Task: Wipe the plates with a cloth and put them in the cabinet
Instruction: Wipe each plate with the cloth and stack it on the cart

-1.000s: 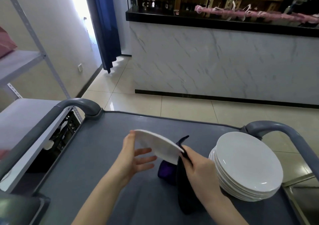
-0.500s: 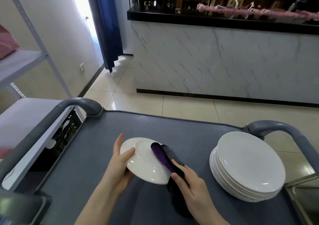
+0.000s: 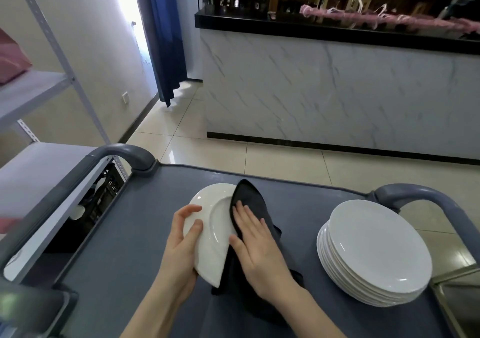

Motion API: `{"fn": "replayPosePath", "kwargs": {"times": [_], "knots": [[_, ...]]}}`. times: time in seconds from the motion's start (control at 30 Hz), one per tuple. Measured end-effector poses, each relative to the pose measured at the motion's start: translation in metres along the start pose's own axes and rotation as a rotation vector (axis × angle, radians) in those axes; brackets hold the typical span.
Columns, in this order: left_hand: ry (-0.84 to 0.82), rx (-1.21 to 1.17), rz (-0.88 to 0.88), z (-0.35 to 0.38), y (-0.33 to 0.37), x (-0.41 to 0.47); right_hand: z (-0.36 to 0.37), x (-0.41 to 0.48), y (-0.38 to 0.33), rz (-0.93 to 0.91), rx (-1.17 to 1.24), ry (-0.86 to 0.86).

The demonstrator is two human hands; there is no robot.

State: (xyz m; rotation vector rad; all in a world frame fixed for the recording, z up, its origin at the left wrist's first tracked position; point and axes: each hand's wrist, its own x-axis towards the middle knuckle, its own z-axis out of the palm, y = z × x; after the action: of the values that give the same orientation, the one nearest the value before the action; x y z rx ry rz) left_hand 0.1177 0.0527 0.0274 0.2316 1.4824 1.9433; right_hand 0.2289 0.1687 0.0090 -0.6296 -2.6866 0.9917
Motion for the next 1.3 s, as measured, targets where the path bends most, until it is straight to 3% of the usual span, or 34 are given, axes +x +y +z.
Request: {"fn": "replayPosePath", "kwargs": {"times": [0.13, 0.23, 0.3, 0.47, 0.73, 1.03, 1.3], "knots": [[0.086, -0.031, 0.008, -0.010, 0.006, 0.004, -0.005, -0.024, 0.013, -0.029, 0.013, 0.030], [0.103, -0.038, 0.018, -0.014, 0.007, 0.009, 0.009, -0.043, 0.004, -0.208, -0.075, 0.079], [0.077, -0.010, 0.005, -0.014, 0.004, 0.010, 0.018, -0.038, -0.011, -0.281, -0.088, 0.012], [0.025, -0.005, -0.027, -0.012, -0.004, 0.006, 0.012, 0.010, -0.030, -0.154, 0.008, -0.061], [0.131, -0.039, 0.035, -0.027, 0.002, 0.006, 0.010, 0.014, 0.004, 0.053, -0.040, -0.056], [0.153, -0.007, 0.068, -0.041, -0.002, 0.013, 0.037, -0.017, -0.030, -0.207, -0.023, -0.144], [0.142, -0.039, 0.060, -0.050, 0.003, 0.012, 0.033, 0.051, -0.037, -0.027, 0.002, -0.122]]}}
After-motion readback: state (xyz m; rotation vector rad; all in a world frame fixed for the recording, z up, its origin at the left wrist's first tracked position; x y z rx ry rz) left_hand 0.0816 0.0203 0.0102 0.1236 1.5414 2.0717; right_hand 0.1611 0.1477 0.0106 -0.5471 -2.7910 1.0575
